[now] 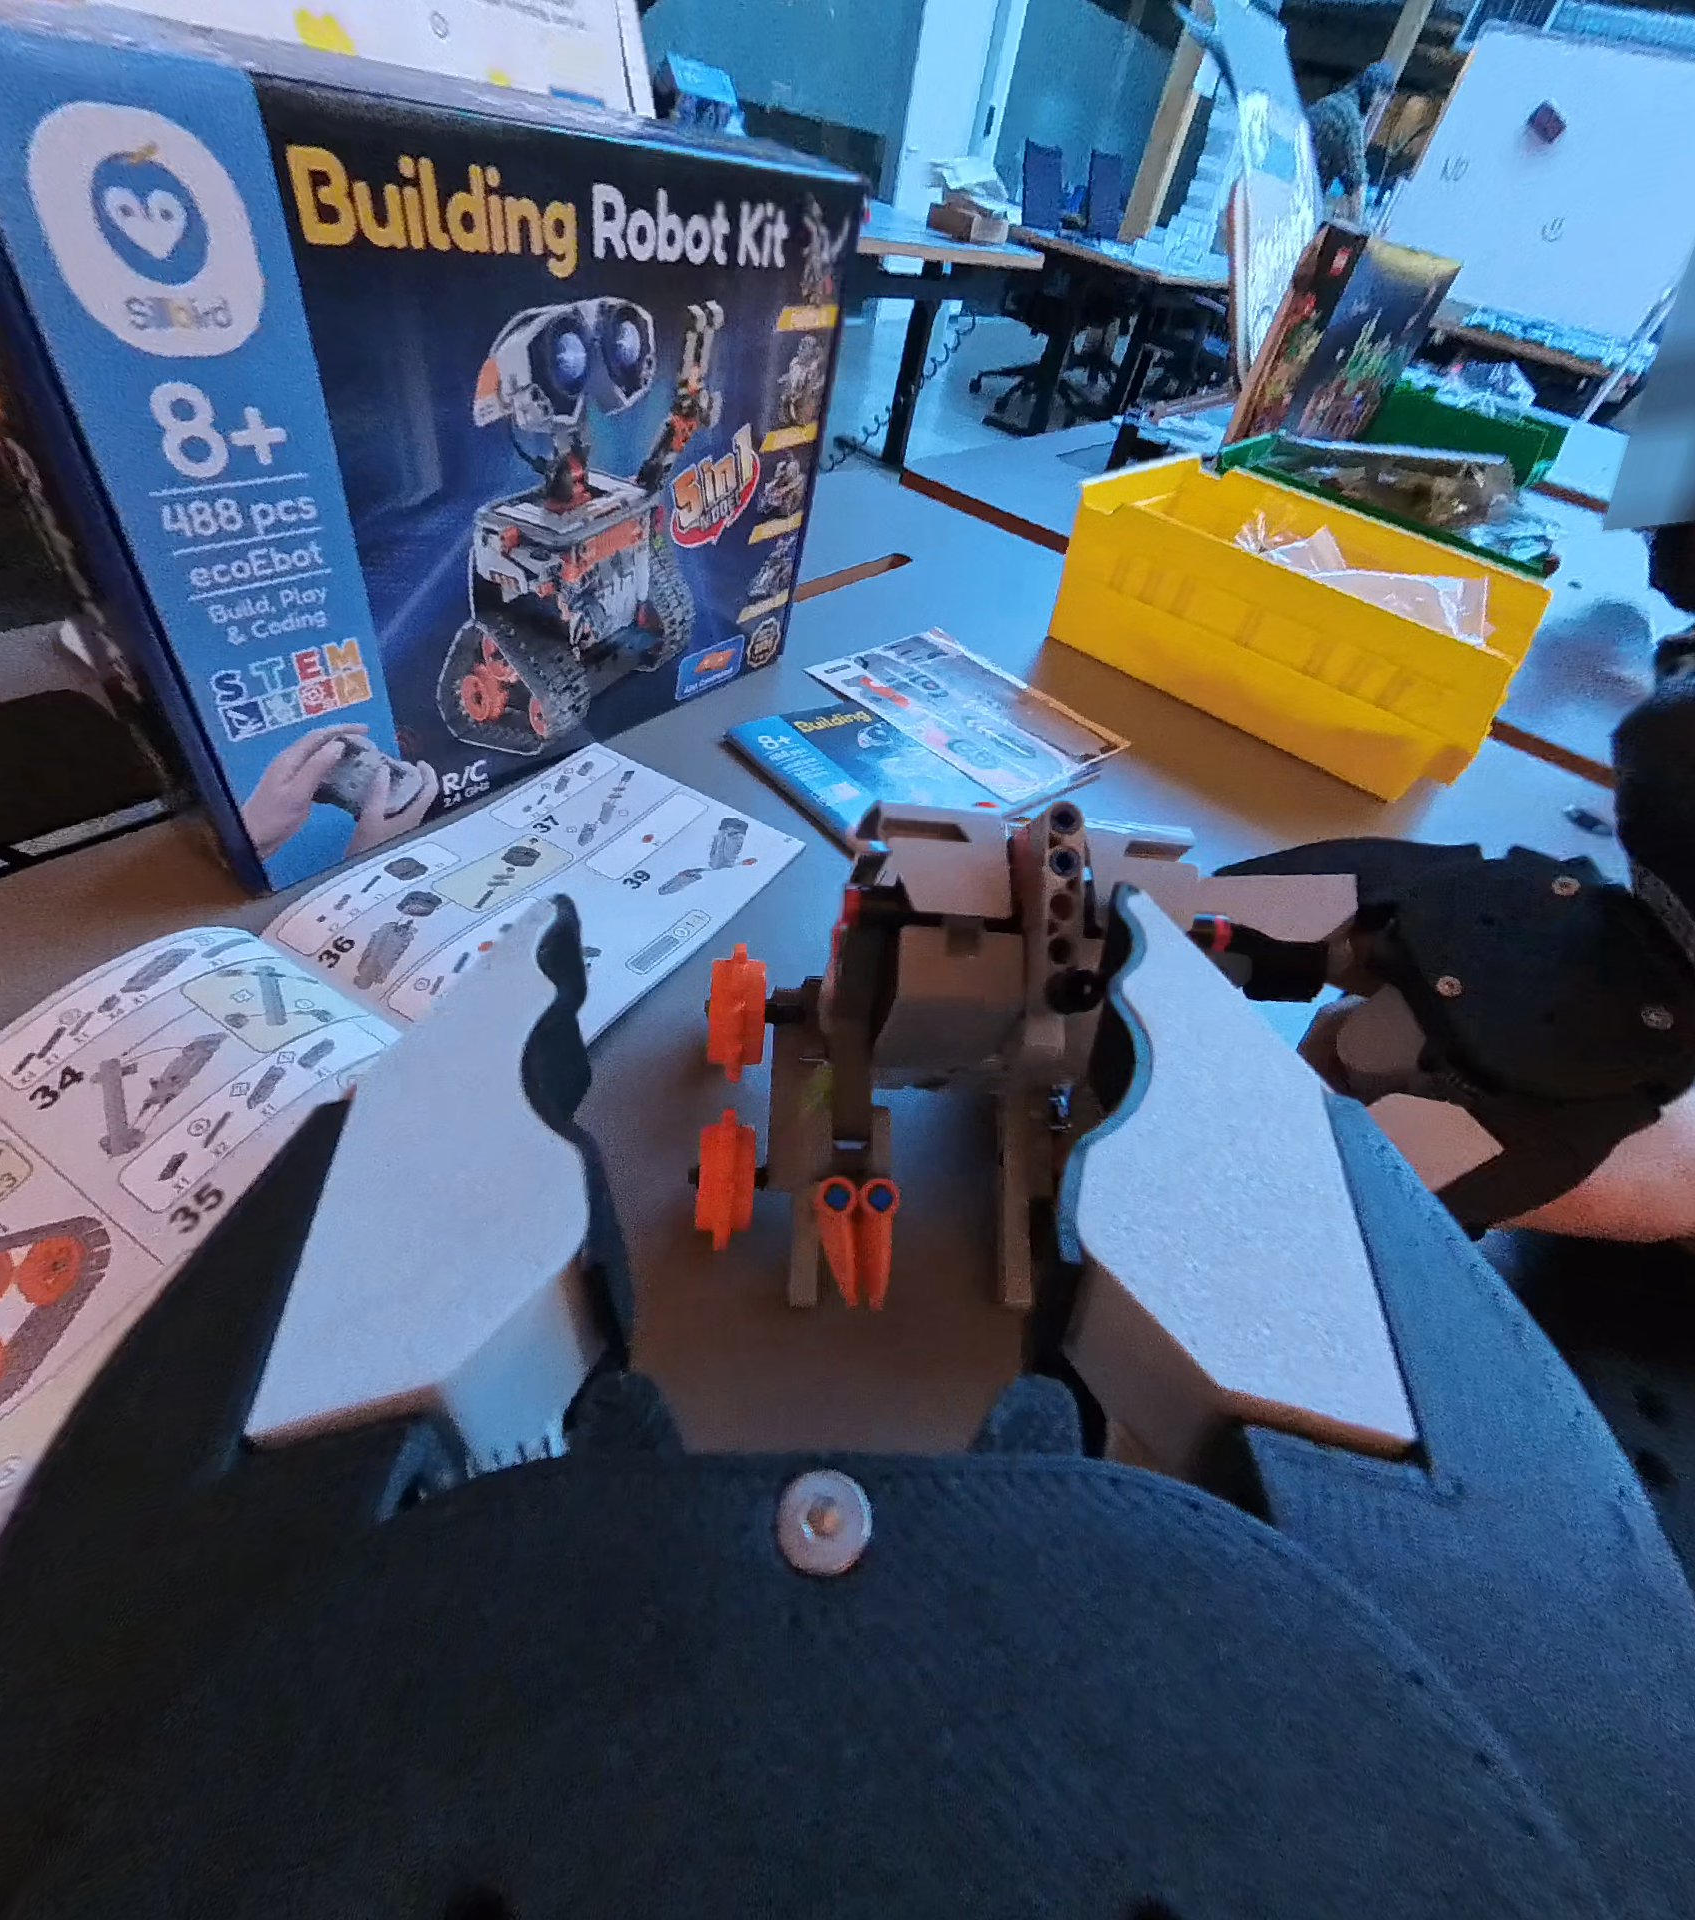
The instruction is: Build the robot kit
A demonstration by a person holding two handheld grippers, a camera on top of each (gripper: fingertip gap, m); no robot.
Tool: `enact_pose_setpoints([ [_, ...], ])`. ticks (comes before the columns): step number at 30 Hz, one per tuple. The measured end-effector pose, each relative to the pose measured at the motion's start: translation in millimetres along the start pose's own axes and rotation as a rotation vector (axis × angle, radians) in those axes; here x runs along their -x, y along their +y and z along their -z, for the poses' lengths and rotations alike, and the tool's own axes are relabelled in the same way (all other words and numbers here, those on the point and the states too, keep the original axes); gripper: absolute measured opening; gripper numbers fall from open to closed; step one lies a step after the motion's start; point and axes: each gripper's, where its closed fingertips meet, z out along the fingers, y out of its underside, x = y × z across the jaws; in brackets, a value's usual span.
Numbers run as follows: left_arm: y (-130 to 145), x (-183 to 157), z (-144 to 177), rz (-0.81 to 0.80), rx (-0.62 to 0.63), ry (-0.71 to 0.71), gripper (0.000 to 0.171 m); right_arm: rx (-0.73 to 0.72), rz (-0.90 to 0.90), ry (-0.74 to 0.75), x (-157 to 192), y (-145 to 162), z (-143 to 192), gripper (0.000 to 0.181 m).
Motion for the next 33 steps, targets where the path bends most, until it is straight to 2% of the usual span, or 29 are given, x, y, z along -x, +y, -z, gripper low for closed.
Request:
enact_pose_setpoints([
  [4, -10, -6, 11, 0.106, -0.103, 0.095, 0.098, 0.000, 0.039, 0.022, 0, -1, 1, 0.105],
  [7, -19, -5, 19, 0.129, -0.159, 0.116, 0.096, 0.002, 0.050, 0.030, -1, -1, 1, 0.105],
  [15, -10, 3, 14, 0.164, -0.162, 0.170, 0.098, -0.002, 0.040, 0.029, 0, -2, 1, 0.105],
  [21, -15, -4, 5, 0.141, -0.177, 0.185, 0.117, -0.036, -0.044, 0.016, -2, -6, 1, 0.103],
  [24, -13, -11, -1, 0.132, -0.141, 0.210, 0.123, -0.047, -0.084, 0.013, -4, -7, 1, 0.103],
  [26, -6, -15, -7, 0.129, -0.106, 0.219, 0.122, -0.023, -0.047, 0.031, -5, -4, -1, 0.103],
  [30, 10, -24, -14, 0.066, -0.040, 0.209, 0.118, 0.001, 0.004, 0.048, -2, -3, -1, 0.102],
  [33, 17, -28, -19, 0.051, -0.004, 0.213, 0.110, 0.023, 0.026, 0.063, -2, -2, -1, 0.100],
])
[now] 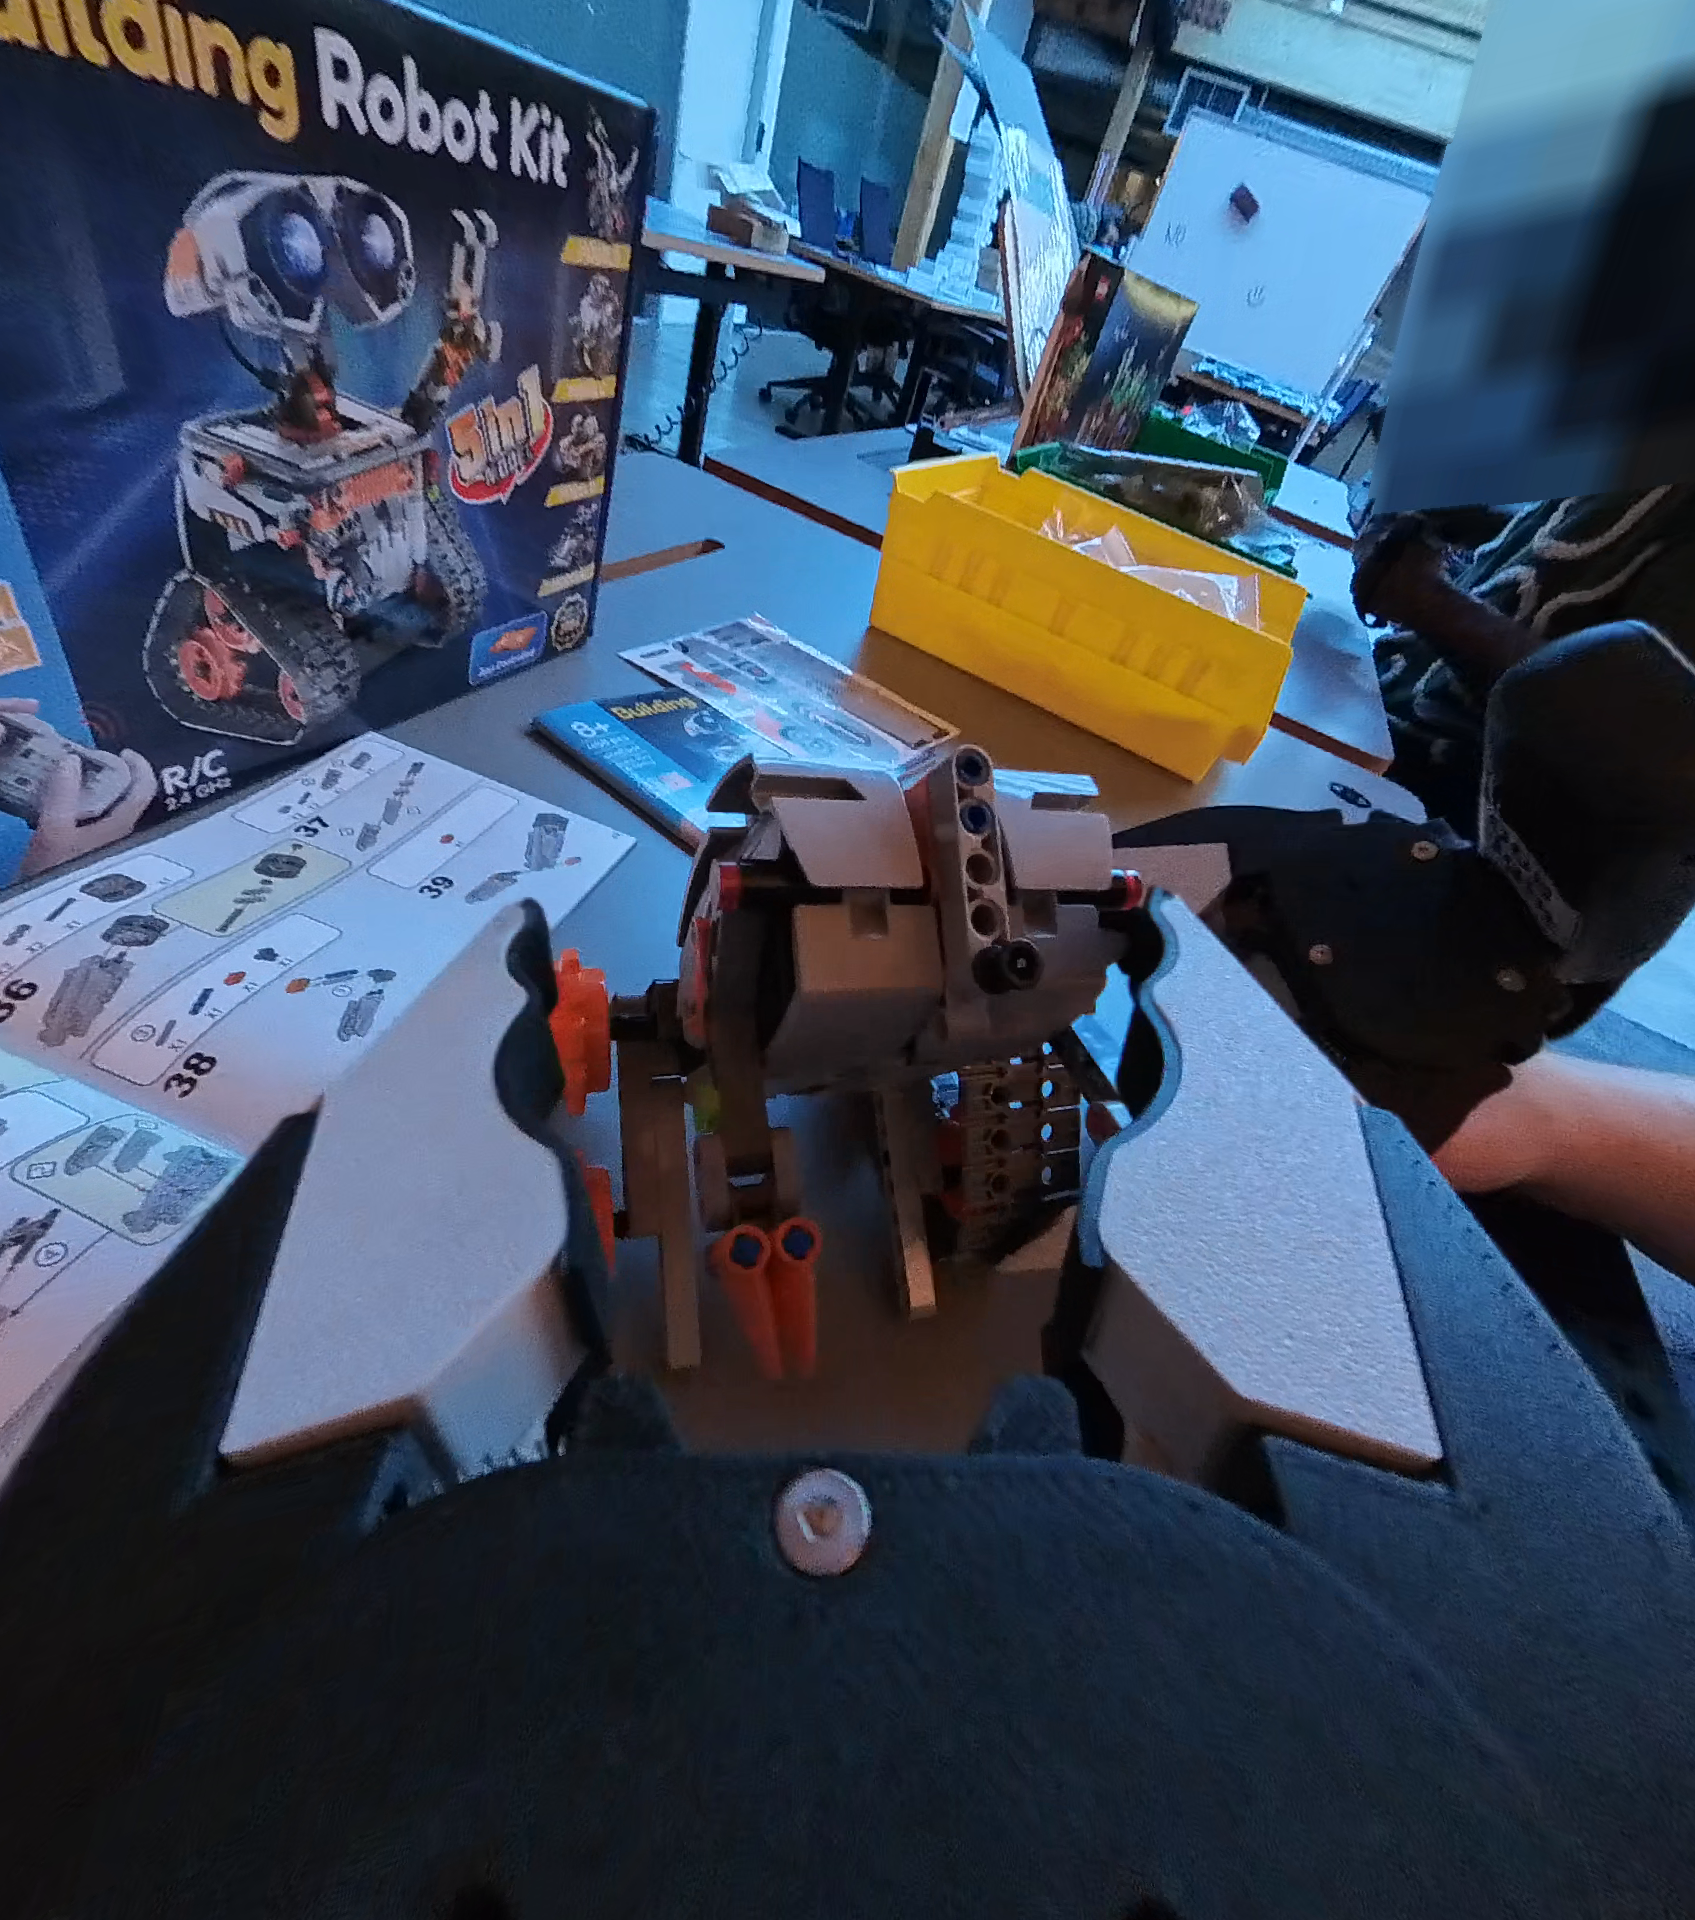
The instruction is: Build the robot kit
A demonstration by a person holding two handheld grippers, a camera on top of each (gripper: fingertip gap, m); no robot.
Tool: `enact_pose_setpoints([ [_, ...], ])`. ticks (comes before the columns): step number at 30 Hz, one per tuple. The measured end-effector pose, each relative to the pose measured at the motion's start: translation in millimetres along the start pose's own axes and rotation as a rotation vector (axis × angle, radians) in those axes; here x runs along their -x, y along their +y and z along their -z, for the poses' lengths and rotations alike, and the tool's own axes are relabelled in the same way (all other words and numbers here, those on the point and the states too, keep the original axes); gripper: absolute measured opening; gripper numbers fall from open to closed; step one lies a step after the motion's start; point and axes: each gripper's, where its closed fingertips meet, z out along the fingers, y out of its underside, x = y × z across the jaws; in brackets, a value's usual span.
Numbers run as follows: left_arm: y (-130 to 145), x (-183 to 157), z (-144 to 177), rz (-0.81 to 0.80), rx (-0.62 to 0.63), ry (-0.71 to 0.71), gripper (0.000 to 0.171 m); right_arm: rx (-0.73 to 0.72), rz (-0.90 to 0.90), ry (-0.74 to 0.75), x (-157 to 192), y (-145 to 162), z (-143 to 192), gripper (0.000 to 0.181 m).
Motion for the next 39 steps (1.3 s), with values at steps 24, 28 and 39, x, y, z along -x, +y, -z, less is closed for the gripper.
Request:
enact_pose_setpoints([
  [24, 8, -12, -7, 0.031, 0.004, 0.078, 0.089, 0.071, 0.127, 0.062, 1, 8, -2, 0.109],
  [28, 7, -11, -7, 0.026, 0.005, 0.073, 0.090, 0.005, -0.015, -0.002, 1, 0, 1, 0.107],
  [39, 8, -12, -6, 0.040, 0.004, 0.085, 0.089, 0.010, 0.029, 0.024, -1, 0, 1, 0.098],
])
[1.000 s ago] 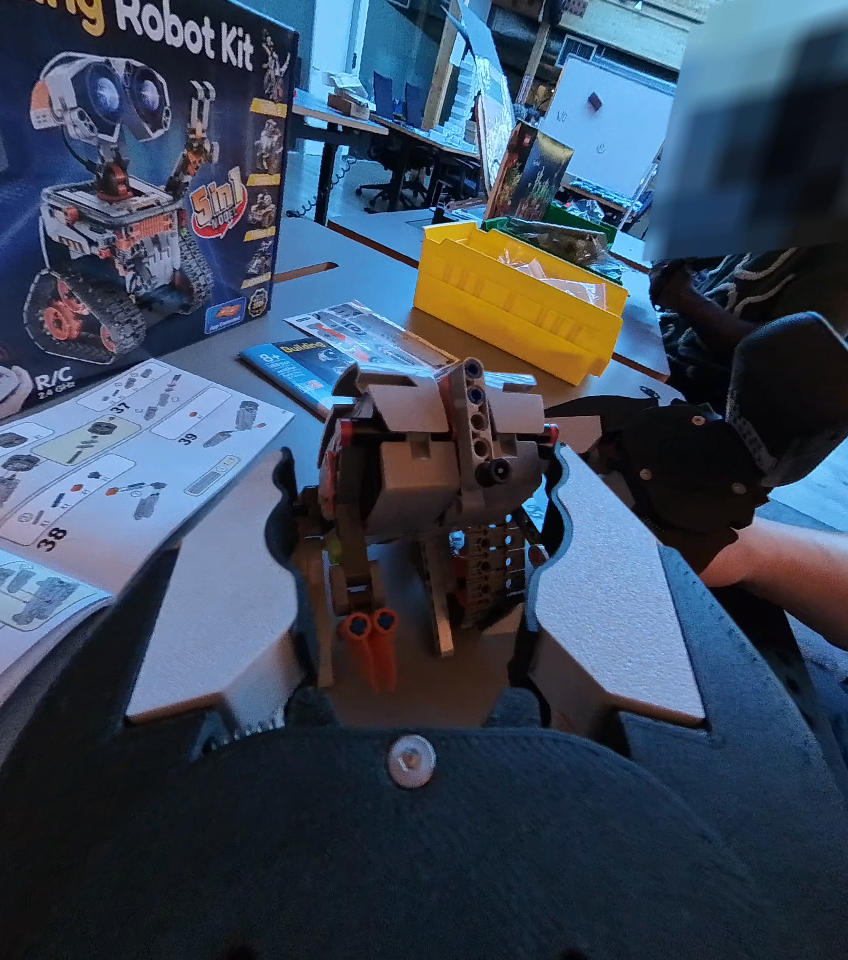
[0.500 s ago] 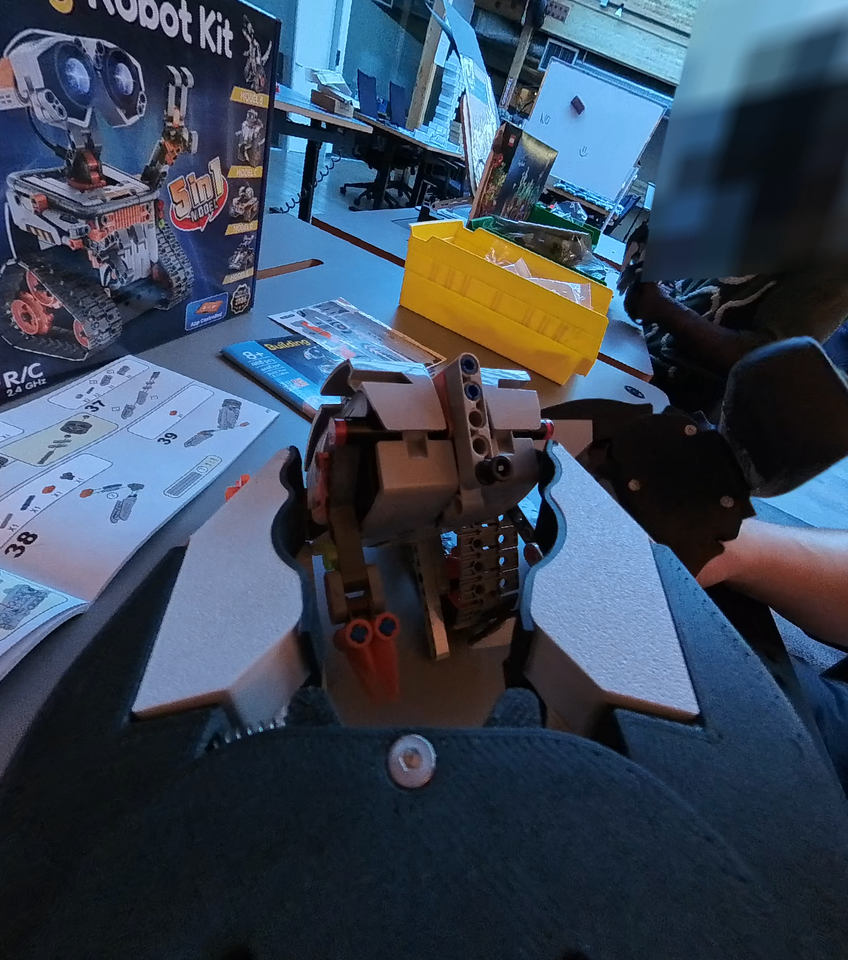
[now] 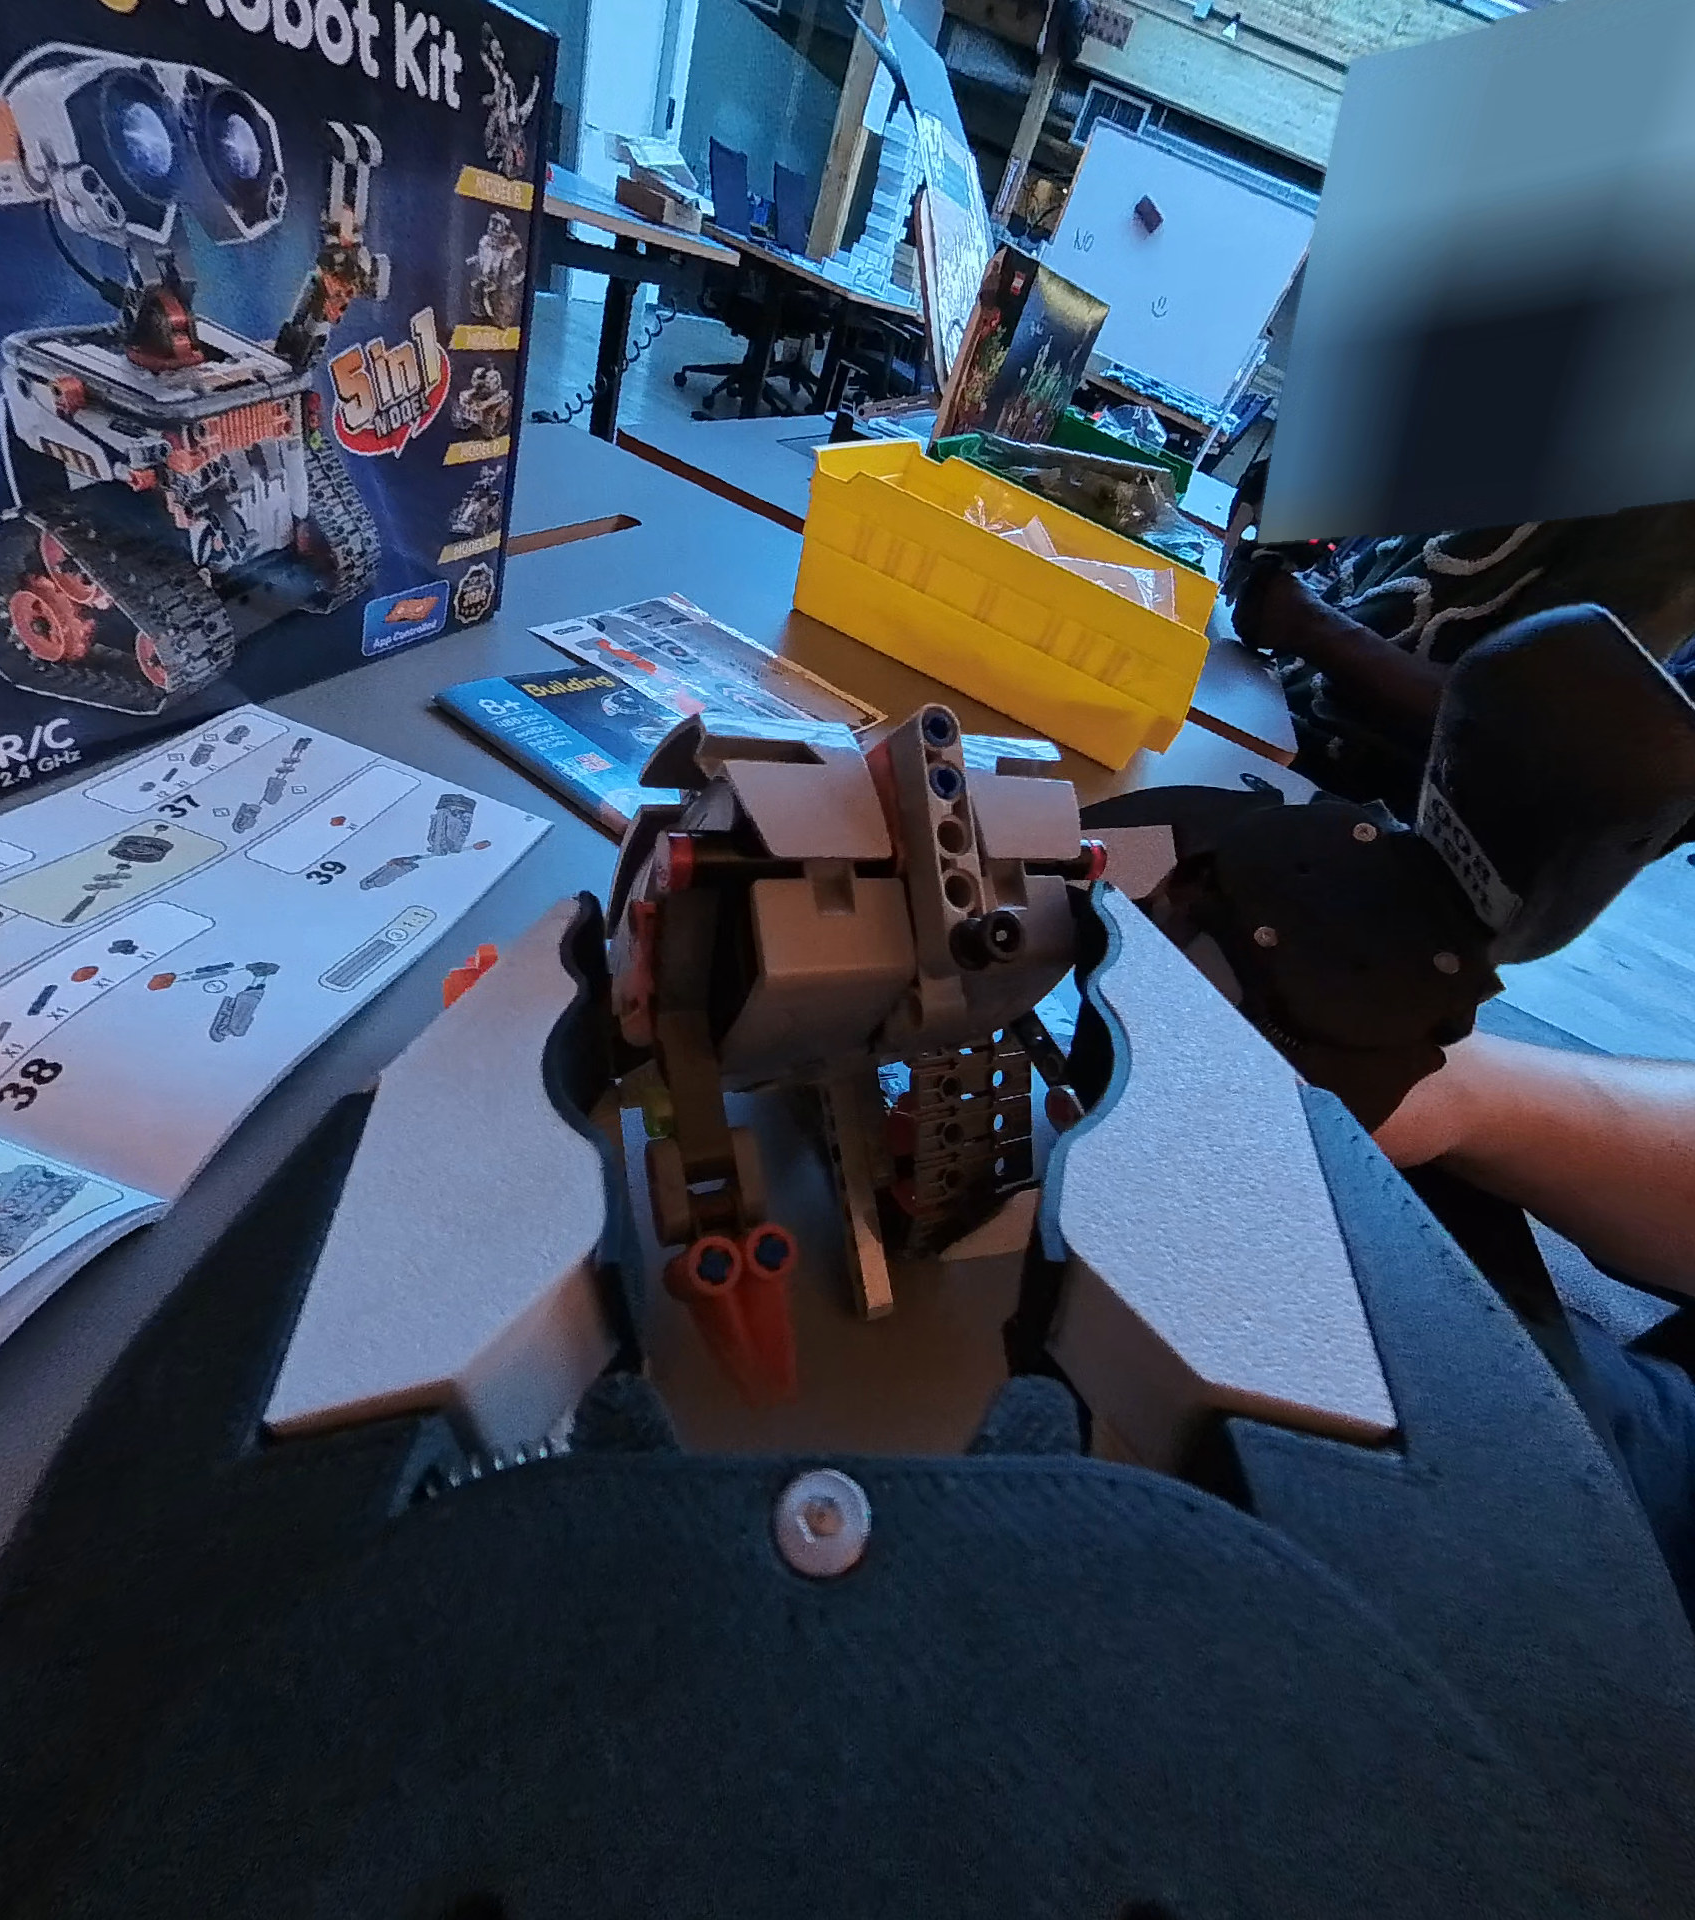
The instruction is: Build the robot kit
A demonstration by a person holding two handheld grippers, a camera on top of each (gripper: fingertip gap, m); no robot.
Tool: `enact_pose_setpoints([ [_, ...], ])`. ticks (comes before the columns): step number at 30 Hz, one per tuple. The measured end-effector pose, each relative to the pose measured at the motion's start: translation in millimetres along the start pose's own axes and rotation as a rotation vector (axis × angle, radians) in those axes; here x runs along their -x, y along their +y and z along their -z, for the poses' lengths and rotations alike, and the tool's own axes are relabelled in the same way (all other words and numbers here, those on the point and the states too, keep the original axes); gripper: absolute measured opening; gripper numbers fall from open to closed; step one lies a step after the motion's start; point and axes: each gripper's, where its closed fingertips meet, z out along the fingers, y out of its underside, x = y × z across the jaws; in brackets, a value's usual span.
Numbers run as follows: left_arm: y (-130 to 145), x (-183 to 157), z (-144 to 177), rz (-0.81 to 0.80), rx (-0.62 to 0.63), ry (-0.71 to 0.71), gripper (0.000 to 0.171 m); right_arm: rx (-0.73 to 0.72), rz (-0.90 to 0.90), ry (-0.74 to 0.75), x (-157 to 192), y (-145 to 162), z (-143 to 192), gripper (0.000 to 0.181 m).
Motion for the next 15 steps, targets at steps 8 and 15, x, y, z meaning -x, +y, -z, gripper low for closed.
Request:
enact_pose_setpoints([
  [8, 1.2, -3.8, 2.6, 0.001, 0.001, 0.016, 0.085, -0.008, 0.047, -0.002, 3.0, -0.2, 0.4, 0.097],
  [15, 2.4, -5.8, 5.1, -0.010, 0.001, 0.003, 0.085, -0.019, 0.075, -0.006, 5.0, -0.3, 0.9, 0.098],
])
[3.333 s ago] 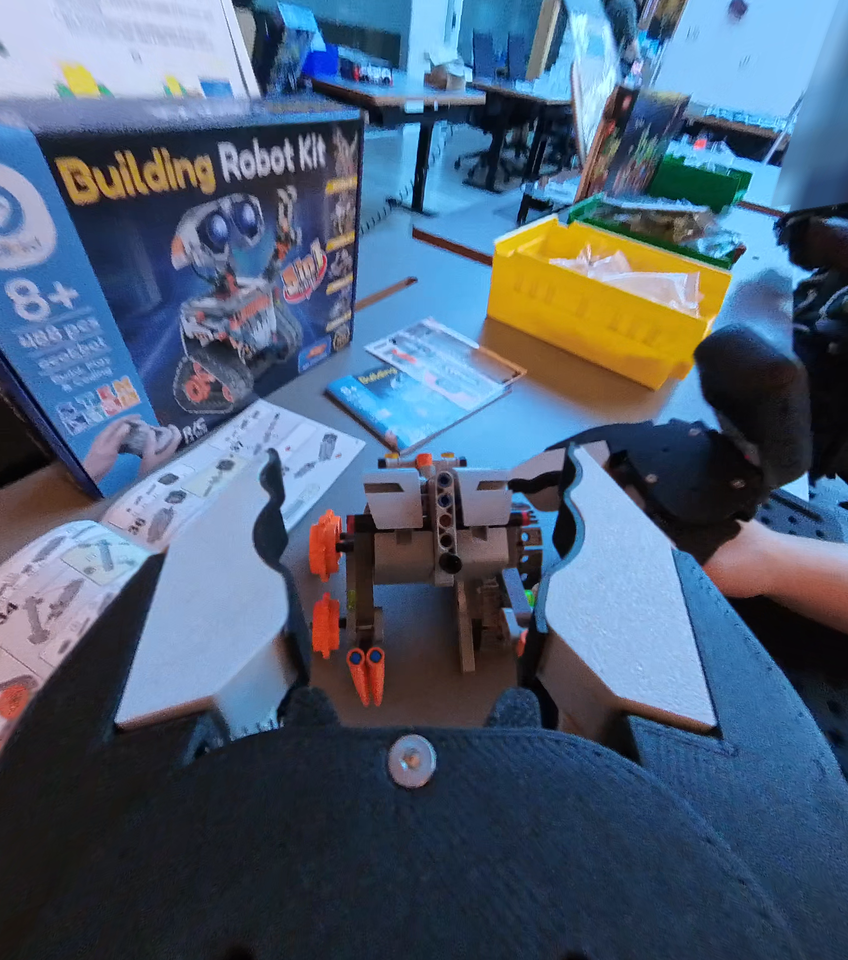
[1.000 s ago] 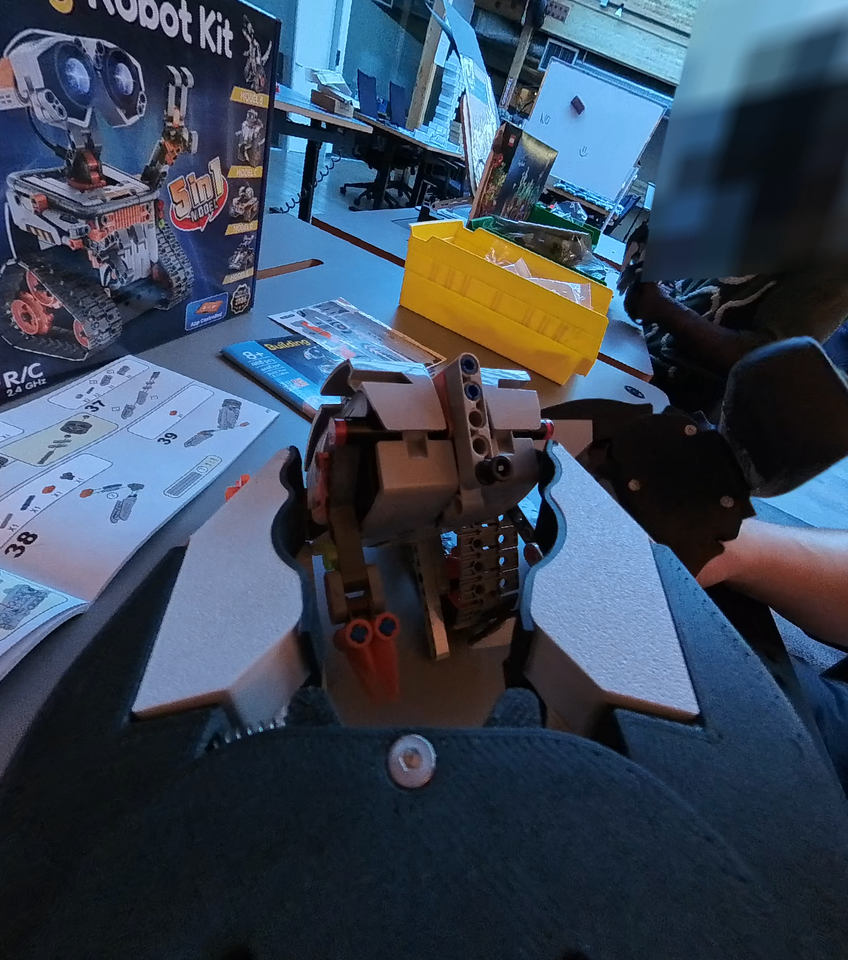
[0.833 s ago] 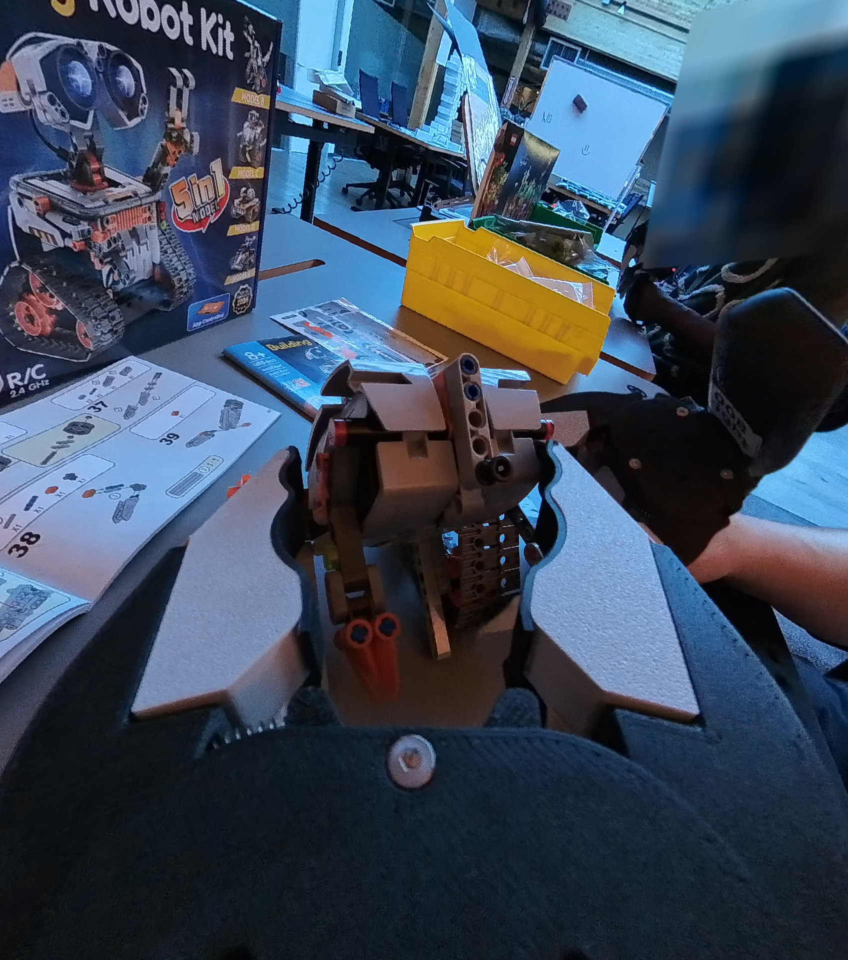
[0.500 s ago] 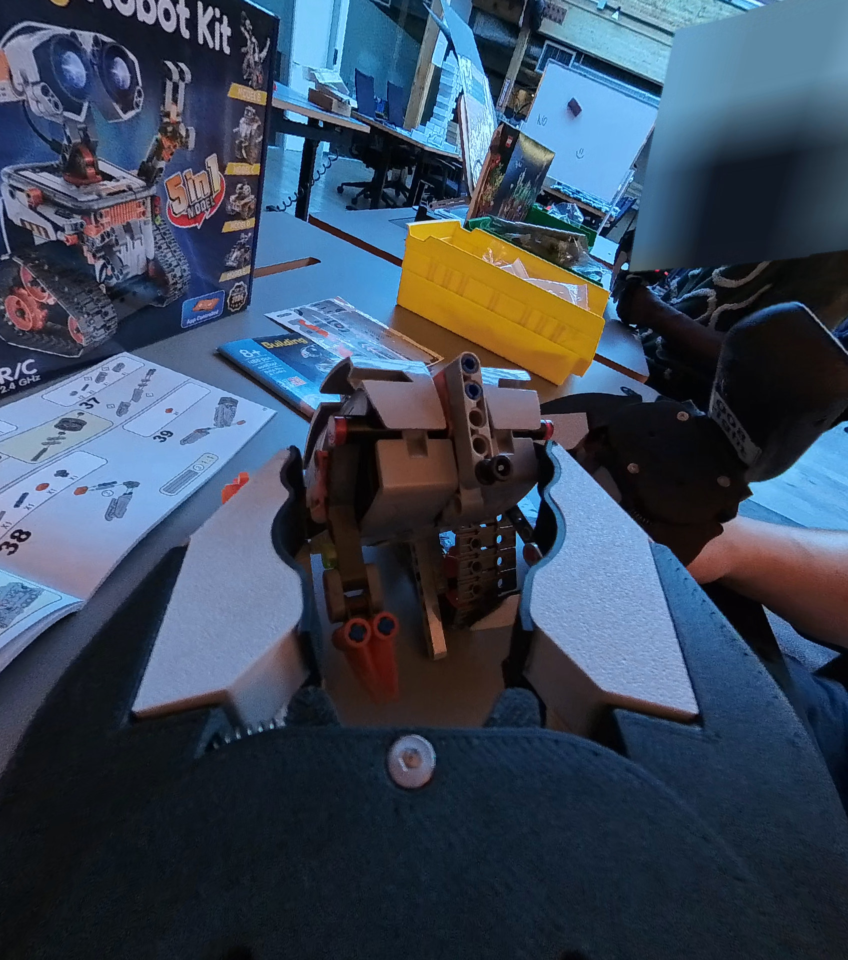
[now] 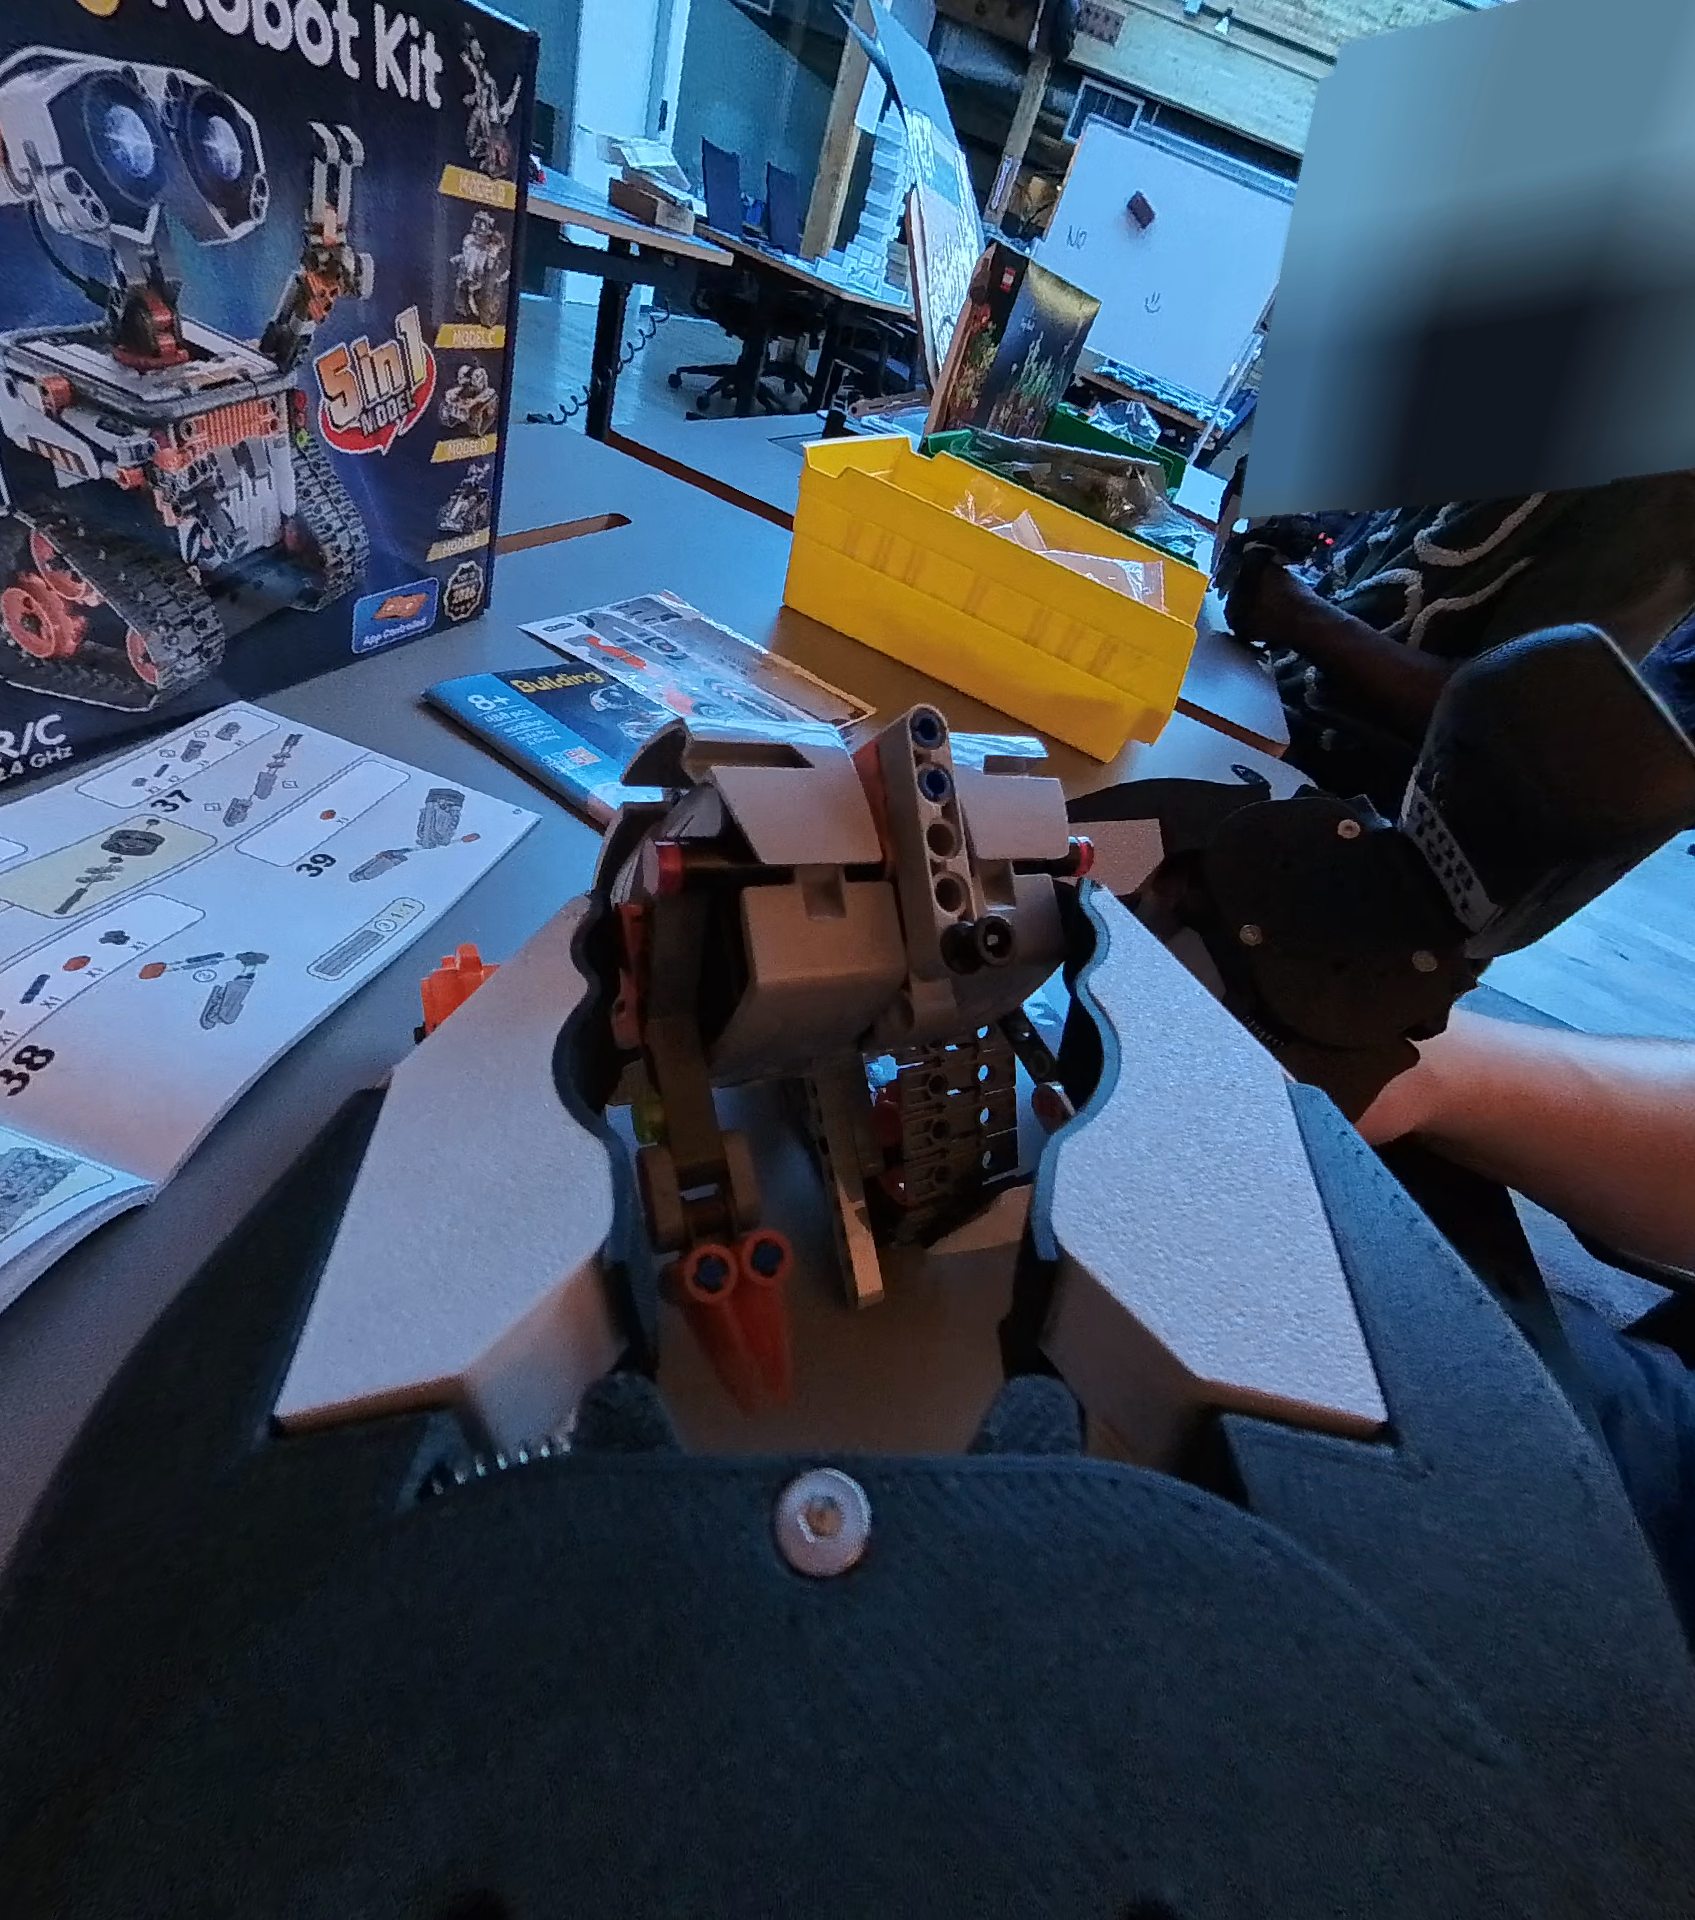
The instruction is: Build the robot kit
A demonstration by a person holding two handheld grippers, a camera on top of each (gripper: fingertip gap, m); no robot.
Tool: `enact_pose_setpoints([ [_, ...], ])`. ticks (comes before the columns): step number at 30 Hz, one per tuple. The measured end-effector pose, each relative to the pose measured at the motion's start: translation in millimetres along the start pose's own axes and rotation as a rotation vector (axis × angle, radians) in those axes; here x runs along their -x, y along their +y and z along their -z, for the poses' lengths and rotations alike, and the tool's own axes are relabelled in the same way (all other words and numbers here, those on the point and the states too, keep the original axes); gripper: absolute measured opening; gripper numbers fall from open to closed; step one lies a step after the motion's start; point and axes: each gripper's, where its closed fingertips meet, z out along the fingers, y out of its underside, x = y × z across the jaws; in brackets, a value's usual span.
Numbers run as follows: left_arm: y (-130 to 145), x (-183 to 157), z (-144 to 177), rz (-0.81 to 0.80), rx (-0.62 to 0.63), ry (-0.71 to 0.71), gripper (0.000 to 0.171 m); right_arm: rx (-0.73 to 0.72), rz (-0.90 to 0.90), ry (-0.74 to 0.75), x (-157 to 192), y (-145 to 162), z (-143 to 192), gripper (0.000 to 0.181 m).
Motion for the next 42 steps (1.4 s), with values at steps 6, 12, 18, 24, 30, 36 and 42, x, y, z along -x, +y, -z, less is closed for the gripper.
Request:
enact_pose_setpoints([
  [6, 1, -1, 3, -0.008, -0.015, 0.006, 0.085, -0.010, 0.043, 0.018, 3, -1, 0, 0.098],
  [12, -3, -3, 8, 0.062, -0.059, 0.074, 0.086, -0.023, 0.060, 0.029, 4, -2, 1, 0.099],
  [18, -16, -7, 9, 0.115, -0.123, 0.100, 0.093, -0.026, 0.065, 0.033, 4, -2, 1, 0.099],
  [24, -8, -4, 6, 0.042, -0.079, 0.046, 0.085, -0.026, 0.087, 0.047, 5, -1, 2, 0.100],
  [30, -7, -9, 4, 0.020, -0.071, 0.045, 0.085, -0.016, 0.098, 0.057, 7, 3, 3, 0.102],
  [36, -7, -9, 5, 0.020, -0.067, 0.041, 0.085, -0.015, 0.104, 0.062, 7, 3, 2, 0.101],
  [42, -7, -8, 6, 0.028, -0.064, 0.041, 0.085, 0.007, 0.120, 0.068, 8, 4, 2, 0.102],
])
